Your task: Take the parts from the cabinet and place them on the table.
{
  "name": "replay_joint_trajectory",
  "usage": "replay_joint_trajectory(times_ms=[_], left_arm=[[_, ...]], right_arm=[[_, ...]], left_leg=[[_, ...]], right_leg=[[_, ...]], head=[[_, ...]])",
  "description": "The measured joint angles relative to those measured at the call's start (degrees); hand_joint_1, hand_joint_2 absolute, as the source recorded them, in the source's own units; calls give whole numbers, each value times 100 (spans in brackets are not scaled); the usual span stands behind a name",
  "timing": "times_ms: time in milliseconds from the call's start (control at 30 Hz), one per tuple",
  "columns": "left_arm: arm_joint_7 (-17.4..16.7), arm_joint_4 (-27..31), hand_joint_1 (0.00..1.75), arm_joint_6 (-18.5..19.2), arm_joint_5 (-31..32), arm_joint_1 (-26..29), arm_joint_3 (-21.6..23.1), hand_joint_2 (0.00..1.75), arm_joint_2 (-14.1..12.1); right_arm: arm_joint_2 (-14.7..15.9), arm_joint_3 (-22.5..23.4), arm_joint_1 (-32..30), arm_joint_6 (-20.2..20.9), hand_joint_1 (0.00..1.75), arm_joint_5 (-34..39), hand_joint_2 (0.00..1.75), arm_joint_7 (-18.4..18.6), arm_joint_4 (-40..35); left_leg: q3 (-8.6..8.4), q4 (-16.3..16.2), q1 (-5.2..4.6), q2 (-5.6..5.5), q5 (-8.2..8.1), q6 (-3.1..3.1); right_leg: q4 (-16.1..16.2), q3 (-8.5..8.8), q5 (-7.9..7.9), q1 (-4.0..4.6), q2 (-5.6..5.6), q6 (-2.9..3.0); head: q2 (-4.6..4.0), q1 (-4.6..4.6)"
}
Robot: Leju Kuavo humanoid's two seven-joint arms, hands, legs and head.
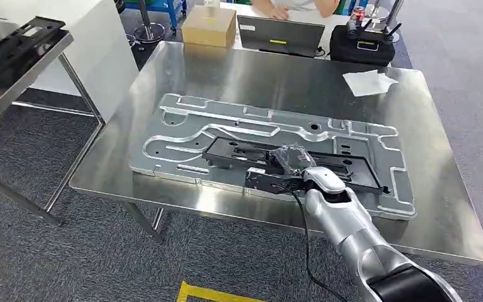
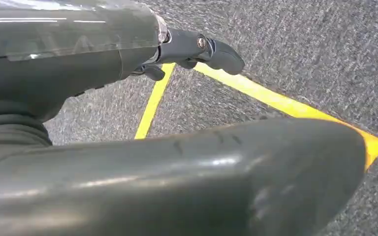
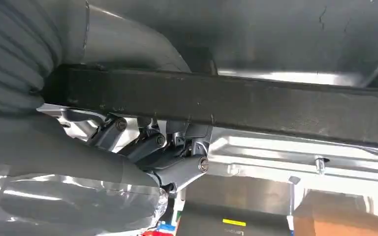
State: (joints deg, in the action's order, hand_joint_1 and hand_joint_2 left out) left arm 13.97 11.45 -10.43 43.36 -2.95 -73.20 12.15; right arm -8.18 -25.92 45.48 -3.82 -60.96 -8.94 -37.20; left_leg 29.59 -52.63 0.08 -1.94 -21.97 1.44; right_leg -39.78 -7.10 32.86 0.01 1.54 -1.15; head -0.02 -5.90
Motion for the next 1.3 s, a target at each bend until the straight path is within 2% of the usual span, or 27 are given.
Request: replay_joint_trajectory(times_ms=[233,267,1300], left_arm=[[-26,0,0,-109,-15,-12,-37,0,2],[-37,0,0,-142,2,-34,-66,0,4],[-57,0,0,-461,-129,-49,-177,0,85]], right_arm=[[-48,-48,34,-48,175,-57,175,0,136],[-127,-87,34,-120,0,-68,175,-4,369],[-288,-96,87,-149,0,-79,175,-33,568]], left_leg=[[-9,0,0,18,-1,-1],[-20,0,1,32,-1,-2],[-26,-2,1,40,0,-3]], right_leg=[[-7,0,0,1,17,0],[-20,-1,0,2,26,0],[-30,-1,1,2,36,1]], head=[[0,0],[0,0],[0,0]])
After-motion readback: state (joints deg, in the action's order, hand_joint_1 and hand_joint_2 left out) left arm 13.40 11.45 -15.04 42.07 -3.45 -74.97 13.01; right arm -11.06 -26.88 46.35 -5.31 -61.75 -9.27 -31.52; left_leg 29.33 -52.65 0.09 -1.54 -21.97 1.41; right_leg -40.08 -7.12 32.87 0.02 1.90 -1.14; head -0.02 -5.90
